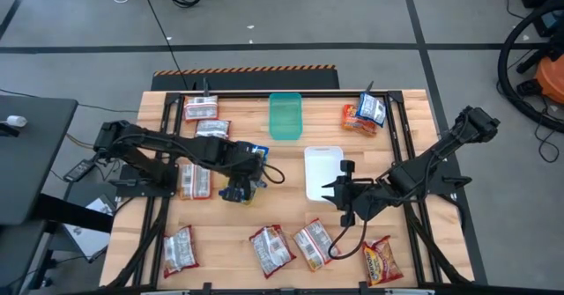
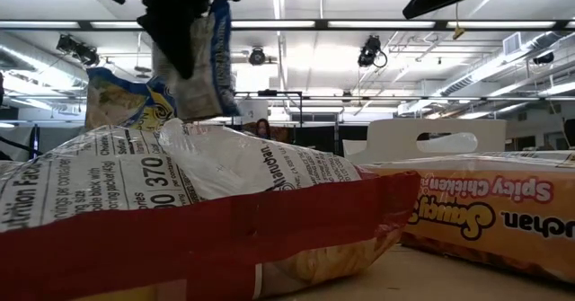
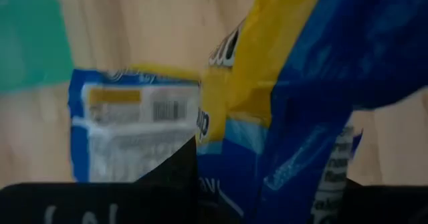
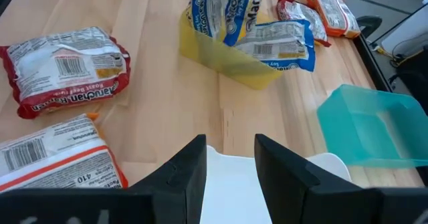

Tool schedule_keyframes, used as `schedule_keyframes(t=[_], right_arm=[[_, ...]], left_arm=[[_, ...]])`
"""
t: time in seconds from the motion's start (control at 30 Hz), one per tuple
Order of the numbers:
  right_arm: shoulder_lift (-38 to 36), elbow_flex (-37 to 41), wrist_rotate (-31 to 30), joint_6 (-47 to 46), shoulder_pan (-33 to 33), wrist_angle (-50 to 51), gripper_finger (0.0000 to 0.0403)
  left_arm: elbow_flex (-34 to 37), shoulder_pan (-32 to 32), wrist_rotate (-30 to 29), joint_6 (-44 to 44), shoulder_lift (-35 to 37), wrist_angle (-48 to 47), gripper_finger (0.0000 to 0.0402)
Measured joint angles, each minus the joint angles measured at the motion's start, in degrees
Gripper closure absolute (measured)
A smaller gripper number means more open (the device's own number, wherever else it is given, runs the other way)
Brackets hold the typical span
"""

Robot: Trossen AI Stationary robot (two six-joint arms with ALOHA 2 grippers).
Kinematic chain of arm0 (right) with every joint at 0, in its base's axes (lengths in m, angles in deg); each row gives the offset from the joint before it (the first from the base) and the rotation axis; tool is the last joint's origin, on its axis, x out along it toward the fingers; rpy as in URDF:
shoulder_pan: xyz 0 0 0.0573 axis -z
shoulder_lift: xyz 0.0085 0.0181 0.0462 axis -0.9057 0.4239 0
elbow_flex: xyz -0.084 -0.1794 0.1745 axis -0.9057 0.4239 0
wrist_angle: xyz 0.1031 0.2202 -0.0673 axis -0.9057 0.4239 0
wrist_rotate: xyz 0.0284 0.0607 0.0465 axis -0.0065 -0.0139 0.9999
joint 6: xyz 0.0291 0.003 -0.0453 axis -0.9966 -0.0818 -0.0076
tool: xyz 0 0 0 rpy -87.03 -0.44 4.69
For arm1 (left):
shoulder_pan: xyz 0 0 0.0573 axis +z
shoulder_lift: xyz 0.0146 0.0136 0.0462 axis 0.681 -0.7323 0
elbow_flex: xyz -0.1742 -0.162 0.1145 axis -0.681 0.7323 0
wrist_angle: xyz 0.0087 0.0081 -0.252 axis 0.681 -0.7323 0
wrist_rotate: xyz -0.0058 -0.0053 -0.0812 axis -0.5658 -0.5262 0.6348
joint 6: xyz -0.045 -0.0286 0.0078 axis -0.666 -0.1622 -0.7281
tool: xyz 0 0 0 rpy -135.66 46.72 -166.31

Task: Sort Maruchan noodles
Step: Put the bottom right blue noodle pack into the yellow bin

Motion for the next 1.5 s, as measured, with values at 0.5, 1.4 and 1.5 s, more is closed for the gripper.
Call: schedule_keyframes(t=[0.5, 1.4, 1.5], right_arm=[[0.07, 0.05, 0.17, -4.43, -2.85, 1.24, 0.0271], [0.07, 5.75, -6.32, -10.85, -5.02, 0.41, 0.0253], [0.07, 5.75, -6.38, -9.35, -4.10, 0.42, 0.0238]], left_arm=[[-0.01, 1.32, 0.90, -0.97, -3.93, -4.88, 0.0278], [10.46, 1.89, 18.31, -10.09, -5.05, 8.25, 0.0213], [8.30, 2.71, 19.26, -9.17, -5.05, 2.26, 0.0178]])
